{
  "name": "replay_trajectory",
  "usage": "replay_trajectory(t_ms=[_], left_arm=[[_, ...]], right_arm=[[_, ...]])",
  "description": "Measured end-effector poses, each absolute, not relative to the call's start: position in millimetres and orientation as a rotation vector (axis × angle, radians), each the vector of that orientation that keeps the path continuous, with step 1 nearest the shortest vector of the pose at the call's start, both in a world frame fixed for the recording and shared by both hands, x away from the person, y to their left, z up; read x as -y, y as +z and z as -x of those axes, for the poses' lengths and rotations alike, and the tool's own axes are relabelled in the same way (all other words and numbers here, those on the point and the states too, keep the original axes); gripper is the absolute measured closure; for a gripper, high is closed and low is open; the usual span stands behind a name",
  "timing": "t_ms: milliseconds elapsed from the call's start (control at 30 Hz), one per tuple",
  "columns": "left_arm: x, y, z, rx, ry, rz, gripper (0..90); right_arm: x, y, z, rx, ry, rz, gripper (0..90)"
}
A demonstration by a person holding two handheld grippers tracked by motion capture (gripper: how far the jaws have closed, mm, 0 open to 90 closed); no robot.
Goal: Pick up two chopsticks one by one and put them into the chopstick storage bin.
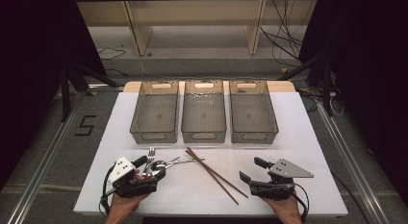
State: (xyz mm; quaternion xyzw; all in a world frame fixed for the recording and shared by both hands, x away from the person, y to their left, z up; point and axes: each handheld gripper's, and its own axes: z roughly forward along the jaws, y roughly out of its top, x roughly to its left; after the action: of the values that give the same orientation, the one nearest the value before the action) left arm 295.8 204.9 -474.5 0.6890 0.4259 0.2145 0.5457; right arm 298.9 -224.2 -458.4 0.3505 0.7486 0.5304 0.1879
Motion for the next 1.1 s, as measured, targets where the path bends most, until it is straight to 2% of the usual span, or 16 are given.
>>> replay_trajectory(t_ms=[533, 800, 1100], left_arm=[[-202.8, -474.7, -295.9, -1.002, 0.507, -1.638, 12.7], [-203.6, -475.0, -296.1, -1.006, 0.508, -1.636, 12.7], [-204.5, -475.1, -296.3, -1.015, 0.507, -1.636, 12.7]], right_arm=[[210.6, -442.3, -307.3, -2.265, 1.378, -0.912, 28.4], [188.6, -430.3, -319.3, -2.471, 1.195, -0.885, 36.6], [155.2, -442.3, -341.8, -2.662, 0.974, -0.835, 50.3]])
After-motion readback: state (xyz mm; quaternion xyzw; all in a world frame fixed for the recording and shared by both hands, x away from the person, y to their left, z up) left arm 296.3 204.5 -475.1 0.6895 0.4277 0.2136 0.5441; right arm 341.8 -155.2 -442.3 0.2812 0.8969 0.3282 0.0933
